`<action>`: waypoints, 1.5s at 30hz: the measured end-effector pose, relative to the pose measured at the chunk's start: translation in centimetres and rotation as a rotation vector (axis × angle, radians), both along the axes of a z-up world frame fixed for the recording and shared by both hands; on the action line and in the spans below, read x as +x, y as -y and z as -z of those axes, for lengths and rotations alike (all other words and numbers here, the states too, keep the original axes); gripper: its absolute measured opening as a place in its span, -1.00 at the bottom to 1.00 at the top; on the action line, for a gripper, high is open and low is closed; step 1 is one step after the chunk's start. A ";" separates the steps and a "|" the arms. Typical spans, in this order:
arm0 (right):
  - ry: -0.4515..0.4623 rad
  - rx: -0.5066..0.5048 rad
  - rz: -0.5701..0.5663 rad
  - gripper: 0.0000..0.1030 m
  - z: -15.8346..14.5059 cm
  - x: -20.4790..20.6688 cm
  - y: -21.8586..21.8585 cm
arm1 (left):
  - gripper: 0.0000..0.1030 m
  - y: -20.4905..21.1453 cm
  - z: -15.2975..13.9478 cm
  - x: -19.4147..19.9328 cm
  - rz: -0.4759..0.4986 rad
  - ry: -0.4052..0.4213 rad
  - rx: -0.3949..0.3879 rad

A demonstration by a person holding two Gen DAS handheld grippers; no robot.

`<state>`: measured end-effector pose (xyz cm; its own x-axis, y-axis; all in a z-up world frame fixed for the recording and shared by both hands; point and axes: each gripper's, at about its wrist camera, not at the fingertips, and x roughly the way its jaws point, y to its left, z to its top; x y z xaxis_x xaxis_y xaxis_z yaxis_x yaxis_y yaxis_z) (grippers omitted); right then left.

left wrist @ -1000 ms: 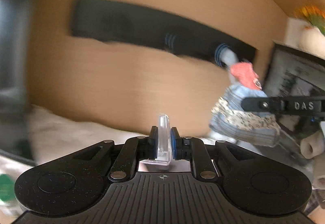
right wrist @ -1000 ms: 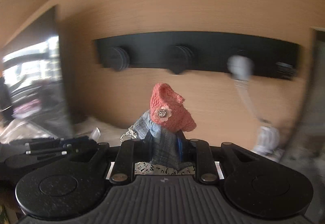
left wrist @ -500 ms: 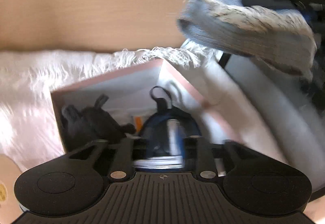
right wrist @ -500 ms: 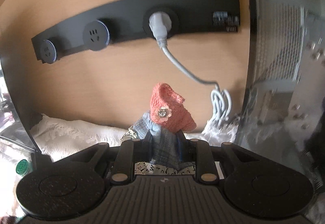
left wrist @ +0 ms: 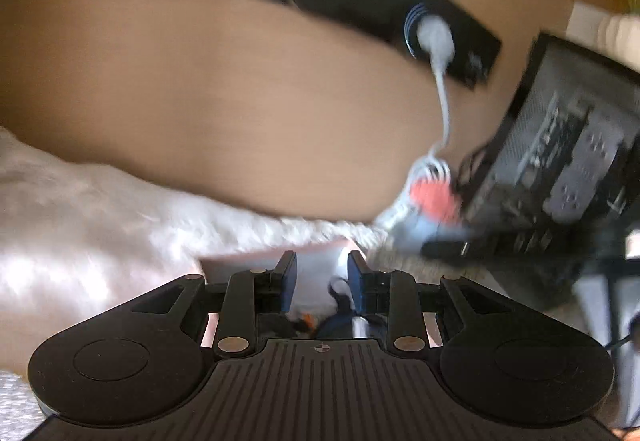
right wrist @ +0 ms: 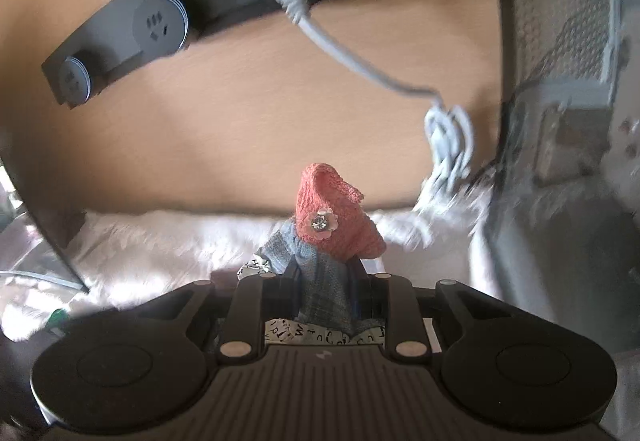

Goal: Organize soft objects
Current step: 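Move both tools back toward the silver glitter pad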

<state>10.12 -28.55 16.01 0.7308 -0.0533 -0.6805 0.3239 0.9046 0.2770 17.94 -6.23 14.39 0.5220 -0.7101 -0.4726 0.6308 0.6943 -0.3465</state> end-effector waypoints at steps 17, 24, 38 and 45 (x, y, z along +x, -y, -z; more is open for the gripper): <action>-0.276 -0.061 -0.082 -0.40 9.3 9.4 -2.7 | -0.41 -11.2 3.9 -4.6 -0.224 -0.125 0.055; -0.166 -0.107 -0.057 0.38 5.7 6.2 -3.4 | -0.41 -16.3 6.3 -3.9 -0.383 -0.194 0.130; 0.085 -0.289 -0.374 0.48 -1.5 0.1 -20.1 | -0.41 -25.1 9.1 -4.7 -0.576 -0.282 0.098; 0.048 -0.364 -0.598 0.48 2.6 1.2 -28.6 | -0.41 -29.1 9.7 -5.8 -0.604 -0.323 0.013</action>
